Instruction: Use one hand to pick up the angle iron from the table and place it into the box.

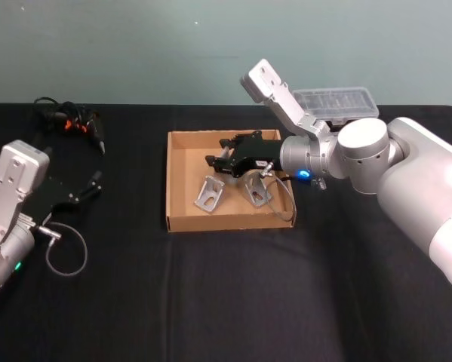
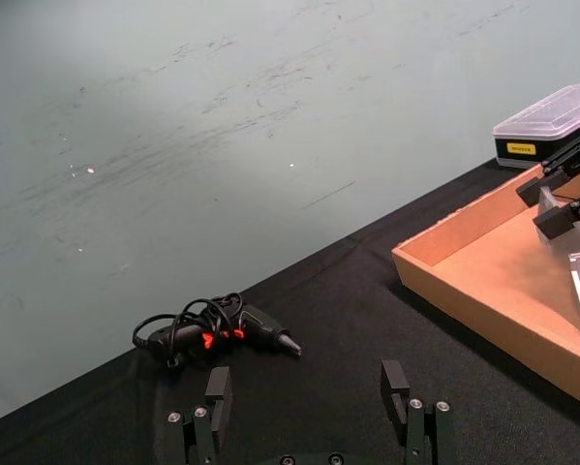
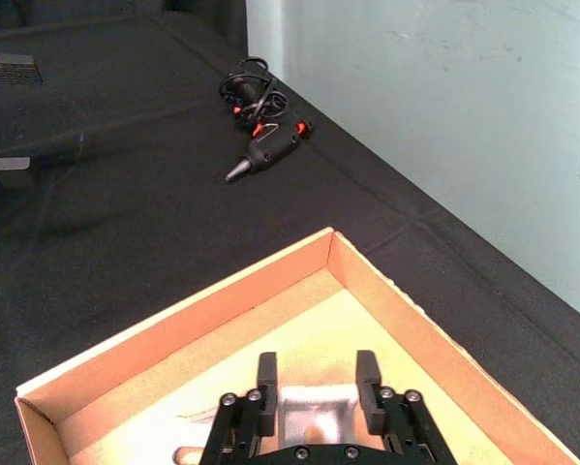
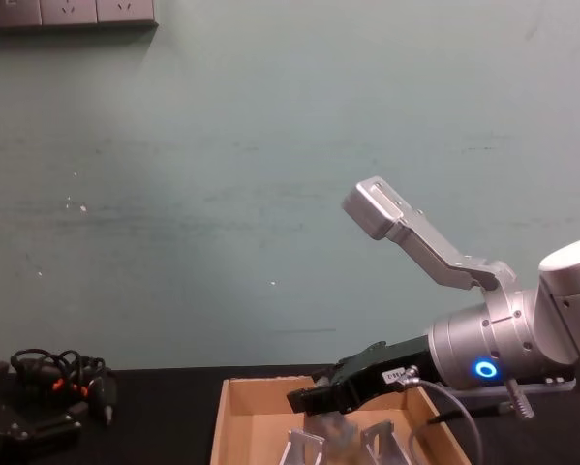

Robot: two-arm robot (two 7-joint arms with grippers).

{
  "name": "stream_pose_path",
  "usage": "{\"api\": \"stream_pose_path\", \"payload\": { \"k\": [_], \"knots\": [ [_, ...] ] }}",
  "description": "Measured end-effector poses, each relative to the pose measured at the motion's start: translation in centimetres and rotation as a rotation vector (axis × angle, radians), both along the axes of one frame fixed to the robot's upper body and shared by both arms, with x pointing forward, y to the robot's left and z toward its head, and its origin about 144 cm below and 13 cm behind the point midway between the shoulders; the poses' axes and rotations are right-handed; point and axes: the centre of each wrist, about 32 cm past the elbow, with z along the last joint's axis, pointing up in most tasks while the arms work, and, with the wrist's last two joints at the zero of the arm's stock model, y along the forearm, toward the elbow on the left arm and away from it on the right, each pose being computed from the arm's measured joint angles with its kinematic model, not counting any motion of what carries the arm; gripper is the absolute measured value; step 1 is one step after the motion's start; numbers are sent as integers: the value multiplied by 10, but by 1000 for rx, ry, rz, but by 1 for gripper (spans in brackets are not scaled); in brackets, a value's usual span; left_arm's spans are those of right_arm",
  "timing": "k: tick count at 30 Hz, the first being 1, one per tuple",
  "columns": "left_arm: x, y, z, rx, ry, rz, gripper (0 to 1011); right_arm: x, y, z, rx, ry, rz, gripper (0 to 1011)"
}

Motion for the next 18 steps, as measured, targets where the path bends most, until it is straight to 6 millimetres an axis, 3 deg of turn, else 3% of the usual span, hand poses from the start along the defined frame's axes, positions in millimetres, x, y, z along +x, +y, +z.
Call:
{"api": "stream_pose_path", "payload": {
  "k": [9, 18],
  "knots": [
    [0, 0, 0, 0, 0, 0, 1011, -6, -3, 0, 14, -16, -6, 787],
    [0, 0, 0, 0, 0, 0, 1011, -26, -10, 11, 50, -110, -36, 1000]
  ]
}}
